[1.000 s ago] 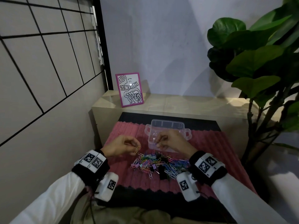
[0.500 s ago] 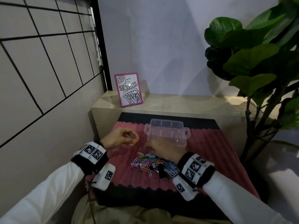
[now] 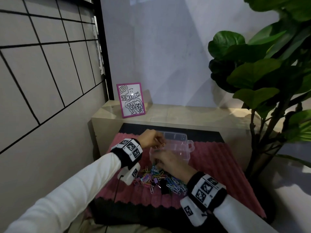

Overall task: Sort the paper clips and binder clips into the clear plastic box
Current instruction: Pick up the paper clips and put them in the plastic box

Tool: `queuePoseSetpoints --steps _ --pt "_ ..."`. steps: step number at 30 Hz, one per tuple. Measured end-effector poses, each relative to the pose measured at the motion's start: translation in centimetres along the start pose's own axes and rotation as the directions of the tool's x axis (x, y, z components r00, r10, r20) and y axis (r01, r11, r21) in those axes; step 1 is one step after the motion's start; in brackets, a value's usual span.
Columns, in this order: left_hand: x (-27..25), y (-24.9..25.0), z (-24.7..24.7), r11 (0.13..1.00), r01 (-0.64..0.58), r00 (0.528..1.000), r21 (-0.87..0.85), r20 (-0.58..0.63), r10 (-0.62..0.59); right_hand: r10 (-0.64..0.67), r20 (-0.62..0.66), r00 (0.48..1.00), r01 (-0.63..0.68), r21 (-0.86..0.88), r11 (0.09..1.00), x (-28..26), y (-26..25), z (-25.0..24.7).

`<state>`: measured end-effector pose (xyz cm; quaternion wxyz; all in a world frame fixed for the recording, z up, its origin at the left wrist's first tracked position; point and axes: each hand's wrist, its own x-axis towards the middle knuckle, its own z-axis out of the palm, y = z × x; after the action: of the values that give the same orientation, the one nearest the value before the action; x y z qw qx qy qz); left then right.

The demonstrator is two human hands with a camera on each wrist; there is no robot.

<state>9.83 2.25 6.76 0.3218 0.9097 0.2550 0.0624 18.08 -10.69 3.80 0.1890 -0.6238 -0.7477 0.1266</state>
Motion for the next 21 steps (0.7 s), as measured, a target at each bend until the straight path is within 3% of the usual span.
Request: queuePoseSetpoints --steps 4,8,13,21 --pt "-0.1 -0.7 0.4 1.0 -0.004 1.0 -0.023 0.017 0.005 0.155 -0.116 0.981 -0.136 0.157 0.978 -0.8 1.5 -1.3" --pt "-0.5 -1.6 0.2 0.999 -0.004 0.997 -0.038 -0.078 0.001 0.296 -0.078 0.952 -0.26 0.304 0.917 -1.1 2.8 -2.0" --pt "-2.3 -2.7 -1.0 0.999 0.002 0.988 -0.04 -0.156 -0.008 0.349 -0.052 0.936 -0.315 0.326 0.891 -1.0 3.6 -2.1" --pt "-6.8 -6.1 -1.4 0.984 0.08 0.984 -0.158 -0.147 -0.104 0.346 -0.035 0.938 -0.302 0.411 0.86 0.5 3.3 -2.6"
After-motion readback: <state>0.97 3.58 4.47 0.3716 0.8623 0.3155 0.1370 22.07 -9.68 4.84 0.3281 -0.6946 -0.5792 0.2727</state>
